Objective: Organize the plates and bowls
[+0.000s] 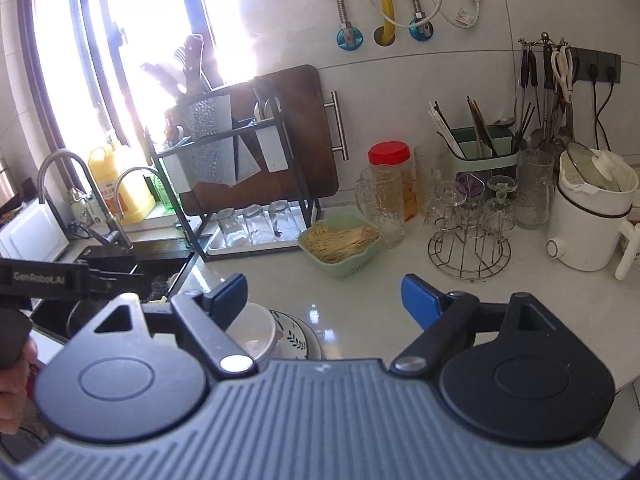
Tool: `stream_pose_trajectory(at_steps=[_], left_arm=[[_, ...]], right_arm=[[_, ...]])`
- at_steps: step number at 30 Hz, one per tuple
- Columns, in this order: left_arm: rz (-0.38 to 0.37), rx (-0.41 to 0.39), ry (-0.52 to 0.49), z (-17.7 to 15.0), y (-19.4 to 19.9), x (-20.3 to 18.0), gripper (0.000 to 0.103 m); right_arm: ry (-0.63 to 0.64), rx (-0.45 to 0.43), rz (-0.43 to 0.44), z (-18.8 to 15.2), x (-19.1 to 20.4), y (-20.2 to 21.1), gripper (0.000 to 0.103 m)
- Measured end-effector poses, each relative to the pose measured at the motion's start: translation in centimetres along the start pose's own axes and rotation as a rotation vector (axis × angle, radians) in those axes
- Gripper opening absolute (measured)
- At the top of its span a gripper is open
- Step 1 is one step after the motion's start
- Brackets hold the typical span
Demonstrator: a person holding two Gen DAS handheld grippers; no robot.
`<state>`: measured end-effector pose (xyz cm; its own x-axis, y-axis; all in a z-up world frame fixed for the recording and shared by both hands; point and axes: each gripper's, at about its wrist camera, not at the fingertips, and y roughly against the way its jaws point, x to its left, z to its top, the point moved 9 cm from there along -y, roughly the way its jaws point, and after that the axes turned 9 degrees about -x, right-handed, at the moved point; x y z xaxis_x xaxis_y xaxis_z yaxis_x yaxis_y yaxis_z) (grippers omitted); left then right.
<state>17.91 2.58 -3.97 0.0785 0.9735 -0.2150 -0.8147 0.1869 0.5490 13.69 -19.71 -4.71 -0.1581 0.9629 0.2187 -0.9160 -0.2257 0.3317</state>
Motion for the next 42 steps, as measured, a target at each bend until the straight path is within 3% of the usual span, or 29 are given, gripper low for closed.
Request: stream_pose_trajectory(at_steps=[20,42], left_arm=[[0.042,0.007,-0.019,-4.4,4.0,-0.7,0.099],[0.085,-0.025,-0.006,-7.0,7.3,-0.5,0.099]], right_arm=[[-0.06,0.013,0.042,-2.9,0.7,3.7,0.085],[-0.075,0.006,0.047,-4.3,1.2,6.2,0.085]])
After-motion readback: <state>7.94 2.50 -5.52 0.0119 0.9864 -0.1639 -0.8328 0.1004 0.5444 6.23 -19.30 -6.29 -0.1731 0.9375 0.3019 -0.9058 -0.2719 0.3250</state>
